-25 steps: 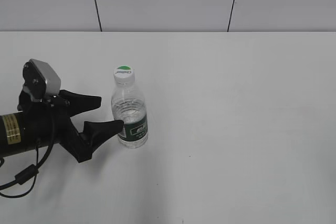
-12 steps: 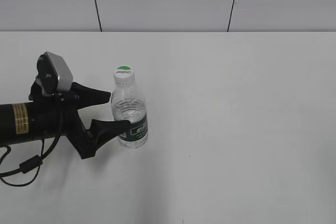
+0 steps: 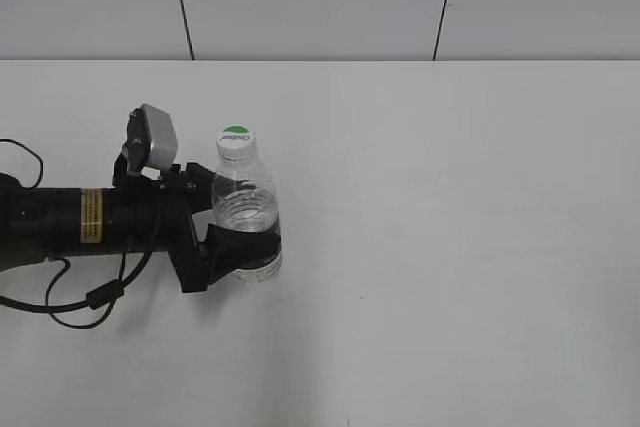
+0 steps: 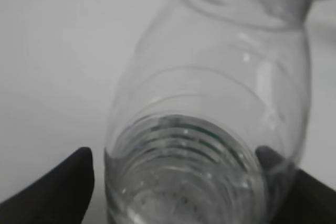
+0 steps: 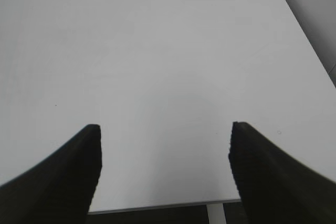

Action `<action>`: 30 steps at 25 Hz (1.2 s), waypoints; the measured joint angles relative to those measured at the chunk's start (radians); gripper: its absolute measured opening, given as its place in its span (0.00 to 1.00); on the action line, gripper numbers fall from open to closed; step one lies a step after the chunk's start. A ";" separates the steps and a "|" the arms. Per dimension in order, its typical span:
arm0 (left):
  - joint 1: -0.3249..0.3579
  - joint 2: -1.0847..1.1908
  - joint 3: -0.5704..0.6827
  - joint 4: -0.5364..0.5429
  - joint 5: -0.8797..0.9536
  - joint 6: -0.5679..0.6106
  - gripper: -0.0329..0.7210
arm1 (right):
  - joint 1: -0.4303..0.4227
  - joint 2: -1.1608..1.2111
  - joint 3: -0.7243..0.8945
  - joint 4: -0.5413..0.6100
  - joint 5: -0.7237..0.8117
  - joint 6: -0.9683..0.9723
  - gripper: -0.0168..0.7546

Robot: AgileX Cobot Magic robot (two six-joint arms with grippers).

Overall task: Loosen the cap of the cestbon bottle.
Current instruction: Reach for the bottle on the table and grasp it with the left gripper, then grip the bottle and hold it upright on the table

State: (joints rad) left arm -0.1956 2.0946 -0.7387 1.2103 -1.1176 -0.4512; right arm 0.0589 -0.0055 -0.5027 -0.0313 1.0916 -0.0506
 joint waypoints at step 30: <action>0.000 0.038 -0.044 0.048 -0.045 -0.009 0.54 | 0.000 0.000 0.000 0.000 0.000 0.000 0.78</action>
State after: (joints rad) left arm -0.1956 2.1327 -0.7830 1.2586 -1.1623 -0.4604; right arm 0.0589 -0.0055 -0.5027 -0.0313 1.0916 -0.0506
